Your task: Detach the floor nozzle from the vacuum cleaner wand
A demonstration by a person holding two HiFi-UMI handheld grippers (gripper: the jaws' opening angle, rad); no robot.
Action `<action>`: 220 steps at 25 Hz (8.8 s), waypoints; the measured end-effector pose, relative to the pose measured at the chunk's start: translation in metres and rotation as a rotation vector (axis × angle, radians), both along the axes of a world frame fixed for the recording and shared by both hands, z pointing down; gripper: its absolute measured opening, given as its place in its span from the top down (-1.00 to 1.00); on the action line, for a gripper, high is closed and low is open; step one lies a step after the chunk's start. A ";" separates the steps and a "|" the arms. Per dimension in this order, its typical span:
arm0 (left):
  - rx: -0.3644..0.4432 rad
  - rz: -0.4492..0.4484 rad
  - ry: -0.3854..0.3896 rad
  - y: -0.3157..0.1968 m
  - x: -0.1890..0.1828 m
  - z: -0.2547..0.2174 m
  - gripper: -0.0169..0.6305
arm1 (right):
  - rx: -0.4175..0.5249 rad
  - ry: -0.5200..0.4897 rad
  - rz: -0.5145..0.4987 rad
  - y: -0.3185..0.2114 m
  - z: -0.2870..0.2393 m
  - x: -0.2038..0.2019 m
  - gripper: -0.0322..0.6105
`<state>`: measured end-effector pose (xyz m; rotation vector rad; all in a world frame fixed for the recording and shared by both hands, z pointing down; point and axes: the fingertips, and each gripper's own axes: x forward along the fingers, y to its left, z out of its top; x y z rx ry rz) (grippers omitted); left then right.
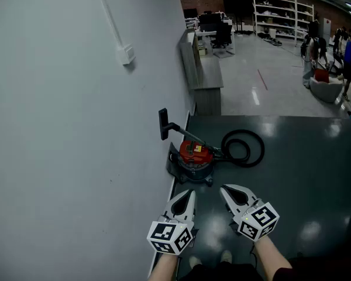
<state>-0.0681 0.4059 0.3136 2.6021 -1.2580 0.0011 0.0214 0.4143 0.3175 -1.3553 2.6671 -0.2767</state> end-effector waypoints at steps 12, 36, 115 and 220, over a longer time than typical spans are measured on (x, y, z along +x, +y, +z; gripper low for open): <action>-0.028 -0.033 -0.009 0.000 0.028 0.013 0.93 | -0.010 -0.025 -0.038 -0.001 0.010 0.029 0.84; -0.084 -0.051 -0.009 -0.130 0.038 0.050 0.93 | -0.087 -0.037 -0.073 -0.125 0.054 0.038 0.84; -0.377 -0.447 0.234 -0.477 -0.034 0.208 0.48 | -0.148 0.231 -0.444 -0.500 0.183 -0.039 0.82; -0.105 -0.524 -0.045 -0.531 -0.086 0.188 0.40 | 0.129 0.601 -0.592 -0.536 0.281 -0.122 0.42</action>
